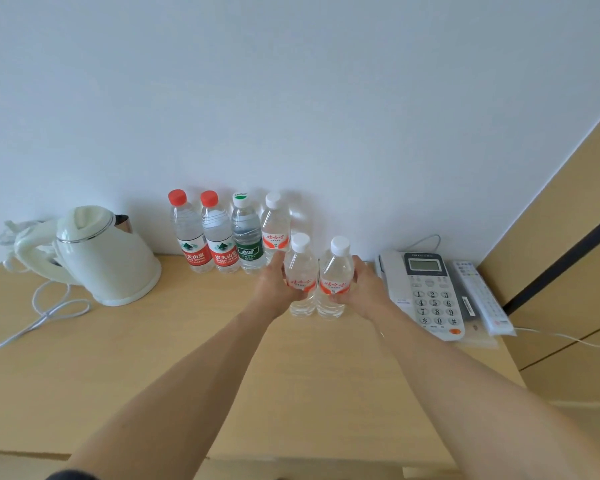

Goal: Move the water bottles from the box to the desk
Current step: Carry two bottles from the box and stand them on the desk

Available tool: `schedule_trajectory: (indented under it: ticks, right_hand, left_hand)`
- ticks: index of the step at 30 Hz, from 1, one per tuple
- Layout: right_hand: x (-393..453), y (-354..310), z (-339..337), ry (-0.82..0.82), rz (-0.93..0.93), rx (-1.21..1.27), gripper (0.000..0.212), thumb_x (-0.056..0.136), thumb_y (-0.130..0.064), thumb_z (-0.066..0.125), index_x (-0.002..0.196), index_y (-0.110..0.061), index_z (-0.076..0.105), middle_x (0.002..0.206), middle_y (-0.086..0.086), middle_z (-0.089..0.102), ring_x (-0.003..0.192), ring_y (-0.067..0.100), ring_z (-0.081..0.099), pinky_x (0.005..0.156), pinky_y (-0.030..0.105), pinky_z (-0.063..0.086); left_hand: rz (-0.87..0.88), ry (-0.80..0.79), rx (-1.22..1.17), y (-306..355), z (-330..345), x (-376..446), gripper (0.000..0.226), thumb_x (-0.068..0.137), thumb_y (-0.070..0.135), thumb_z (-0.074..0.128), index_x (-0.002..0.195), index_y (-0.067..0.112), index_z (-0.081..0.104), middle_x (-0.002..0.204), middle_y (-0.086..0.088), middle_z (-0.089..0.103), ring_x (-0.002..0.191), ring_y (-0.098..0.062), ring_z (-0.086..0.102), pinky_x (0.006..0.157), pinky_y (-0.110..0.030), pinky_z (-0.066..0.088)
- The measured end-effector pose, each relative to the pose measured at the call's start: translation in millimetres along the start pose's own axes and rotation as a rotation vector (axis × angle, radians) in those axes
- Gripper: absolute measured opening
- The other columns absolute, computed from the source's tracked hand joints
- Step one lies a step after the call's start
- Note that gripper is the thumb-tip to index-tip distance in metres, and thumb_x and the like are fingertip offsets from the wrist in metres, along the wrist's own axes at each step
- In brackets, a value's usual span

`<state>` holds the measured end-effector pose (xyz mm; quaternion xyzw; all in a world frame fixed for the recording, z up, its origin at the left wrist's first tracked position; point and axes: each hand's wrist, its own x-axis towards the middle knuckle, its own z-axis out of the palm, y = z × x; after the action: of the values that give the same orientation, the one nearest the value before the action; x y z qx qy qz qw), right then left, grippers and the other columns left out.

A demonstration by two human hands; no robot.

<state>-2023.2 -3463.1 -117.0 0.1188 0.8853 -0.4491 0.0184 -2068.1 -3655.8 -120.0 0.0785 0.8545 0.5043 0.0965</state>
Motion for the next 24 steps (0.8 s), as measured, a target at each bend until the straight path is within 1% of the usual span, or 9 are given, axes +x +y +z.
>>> schedule_trajectory:
  ticks: [2, 4, 6, 9, 12, 16, 18, 21, 24]
  right_hand:
    - [0.9, -1.6, -1.7, -0.019, -0.009, -0.027, 0.067, 0.072, -0.011, 0.087, 0.128, -0.017, 0.051, 0.093, -0.019, 0.054, 0.094, 0.011, 0.055, 0.060, 0.004, 0.035]
    - [0.8, -3.9, -5.4, -0.028, -0.013, -0.029, 0.064, 0.072, -0.016, 0.087, 0.125, -0.021, 0.051, 0.096, -0.019, 0.055, 0.098, 0.012, 0.057, 0.063, 0.005, 0.036]
    - [1.6, -9.3, -11.6, 0.006, -0.041, -0.016, 0.064, 0.069, -0.025, 0.089, 0.121, -0.026, 0.053, 0.106, -0.014, 0.061, 0.101, 0.010, 0.060, 0.073, 0.015, 0.044]
    - [2.5, -18.7, -18.9, 0.071, -0.147, -0.062, 0.069, 0.065, -0.031, 0.087, 0.125, -0.031, 0.053, 0.114, -0.009, 0.061, 0.105, 0.013, 0.059, 0.086, 0.033, 0.049]
    - [-1.2, -26.8, -18.8, 0.107, -0.232, -0.140, 0.068, 0.066, -0.035, 0.083, 0.126, -0.032, 0.051, 0.113, -0.012, 0.059, 0.104, 0.013, 0.056, 0.088, 0.038, 0.050]
    - [-3.1, -28.2, -18.4, 0.152, -0.258, -0.175, 0.070, 0.069, -0.027, 0.088, 0.128, -0.021, 0.051, 0.106, -0.011, 0.057, 0.102, 0.015, 0.056, 0.086, 0.038, 0.051]
    - [-2.0, -27.3, -18.8, 0.162, -0.265, -0.165, 0.069, 0.069, -0.026, 0.089, 0.127, -0.020, 0.052, 0.107, -0.008, 0.061, 0.103, 0.018, 0.059, 0.084, 0.040, 0.053]
    - [-1.0, -27.7, -17.8, 0.166, -0.266, -0.164, 0.067, 0.069, -0.024, 0.089, 0.125, -0.018, 0.053, 0.106, -0.006, 0.062, 0.101, 0.018, 0.059, 0.083, 0.039, 0.052]
    - [0.1, -25.3, -16.8, 0.167, -0.271, -0.169, 0.062, 0.068, -0.026, 0.088, 0.119, -0.021, 0.053, 0.105, -0.005, 0.065, 0.099, 0.017, 0.060, 0.081, 0.037, 0.051]
  left_hand:
    - [0.005, -0.004, 0.038, 1.8, 0.0, -0.9, 0.082, 0.070, 0.012, 0.087, 0.139, 0.020, 0.045, 0.108, 0.010, 0.063, 0.107, -0.018, 0.061, 0.086, -0.030, 0.050]
    - [0.038, 0.014, 0.087, 5.4, -1.6, -2.3, 0.090, 0.070, 0.026, 0.088, 0.145, 0.026, 0.040, 0.123, 0.006, 0.062, 0.116, -0.021, 0.060, 0.094, -0.040, 0.052]
    - [0.123, 0.078, 0.205, 11.2, -7.0, -3.7, 0.096, 0.071, 0.033, 0.087, 0.150, 0.033, 0.033, 0.132, 0.007, 0.057, 0.115, -0.018, 0.058, 0.092, -0.040, 0.052]
    - [0.318, 0.186, 0.470, 21.0, -17.0, -7.6, 0.093, 0.075, 0.034, 0.085, 0.151, 0.036, 0.032, 0.127, 0.008, 0.055, 0.104, -0.016, 0.058, 0.076, -0.037, 0.055]
    - [0.444, 0.241, 0.671, 26.1, -19.7, -9.9, 0.086, 0.075, 0.035, 0.086, 0.144, 0.034, 0.034, 0.115, 0.007, 0.059, 0.095, -0.018, 0.060, 0.064, -0.038, 0.056]
    - [0.465, 0.233, 0.683, 29.2, -18.3, -7.9, 0.082, 0.071, 0.027, 0.089, 0.134, 0.030, 0.036, 0.104, 0.004, 0.062, 0.087, -0.020, 0.059, 0.059, -0.038, 0.054]
    - [0.474, 0.231, 0.699, 31.4, -18.7, -4.8, 0.081, 0.071, 0.024, 0.089, 0.133, 0.028, 0.038, 0.100, 0.003, 0.061, 0.082, -0.020, 0.056, 0.056, -0.036, 0.051]
    - [0.466, 0.234, 0.758, 38.8, -18.9, 5.4, 0.076, 0.072, 0.025, 0.088, 0.134, 0.023, 0.044, 0.096, 0.002, 0.058, 0.085, -0.018, 0.052, 0.053, -0.032, 0.041]
    - [0.446, 0.245, 0.857, 45.9, -17.7, 21.5, 0.075, 0.075, 0.030, 0.086, 0.137, 0.022, 0.044, 0.095, 0.001, 0.059, 0.083, -0.021, 0.056, 0.051, -0.032, 0.038]
